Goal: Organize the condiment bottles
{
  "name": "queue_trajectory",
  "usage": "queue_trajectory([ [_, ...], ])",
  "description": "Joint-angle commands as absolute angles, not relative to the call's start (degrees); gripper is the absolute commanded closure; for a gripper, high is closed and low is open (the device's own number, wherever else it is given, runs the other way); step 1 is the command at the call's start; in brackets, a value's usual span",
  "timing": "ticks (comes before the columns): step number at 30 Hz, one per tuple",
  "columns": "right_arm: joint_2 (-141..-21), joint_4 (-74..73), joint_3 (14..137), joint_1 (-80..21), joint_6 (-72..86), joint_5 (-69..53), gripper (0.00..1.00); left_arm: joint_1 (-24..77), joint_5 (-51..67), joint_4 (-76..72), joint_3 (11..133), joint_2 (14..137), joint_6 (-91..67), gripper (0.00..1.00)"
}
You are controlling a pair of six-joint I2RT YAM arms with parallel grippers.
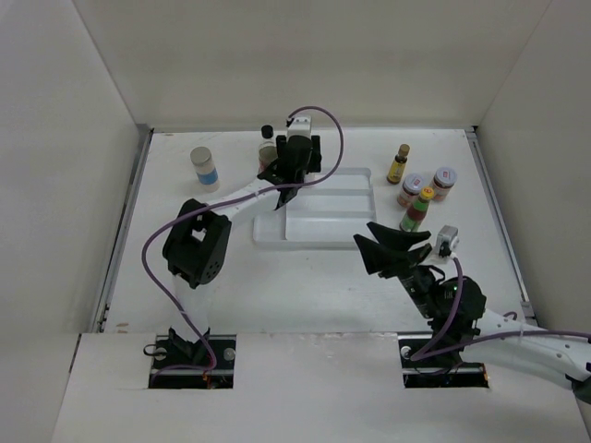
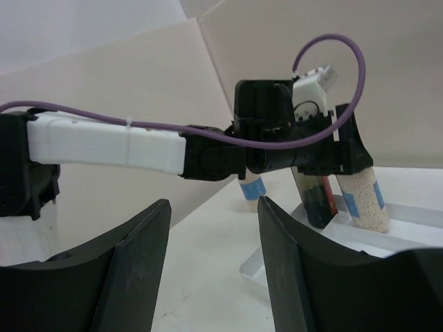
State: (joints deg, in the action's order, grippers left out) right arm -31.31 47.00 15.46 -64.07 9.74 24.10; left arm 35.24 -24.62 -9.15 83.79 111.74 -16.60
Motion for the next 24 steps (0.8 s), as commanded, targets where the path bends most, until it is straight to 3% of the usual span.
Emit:
queue_trajectory([
  [1,-31.02,50.62,14.86,-63.5,11.51,24.79,0.4,34.67,-25.31,-14.68,87.01,111.27,-14.94,0.73],
  [4,-31.2,50.8,14.59,-62.8,11.95,24.87,0.4,34.67,-24.96,-14.59,86.4,111.8,-14.94,0.7],
  [6,-30.94,50.8,14.24,-62.53,12.56,24.79,0.37,34.85,-24.96,-14.5,85.7,111.8,-14.94,0.61],
  [11,-30.15,50.89,13.62,-61.65,13.27,25.93,0.29,35.46,-25.31,-14.76,83.59,109.43,-14.94,0.23],
  [13,-29.97,50.89,13.45,-61.48,13.53,26.36,0.29,35.99,-25.4,-15.11,82.71,106.98,-14.94,0.14],
  [20,-31.2,50.89,13.27,-60.51,14.59,27.25,0.29,39.5,-24.78,-15.55,80.34,94.42,-12.75,0.08],
  [24,-32.08,50.01,13.45,-60.07,15.47,27.51,0.29,39.51,-27.33,-18.45,72.18,83.87,-12.83,0.09],
])
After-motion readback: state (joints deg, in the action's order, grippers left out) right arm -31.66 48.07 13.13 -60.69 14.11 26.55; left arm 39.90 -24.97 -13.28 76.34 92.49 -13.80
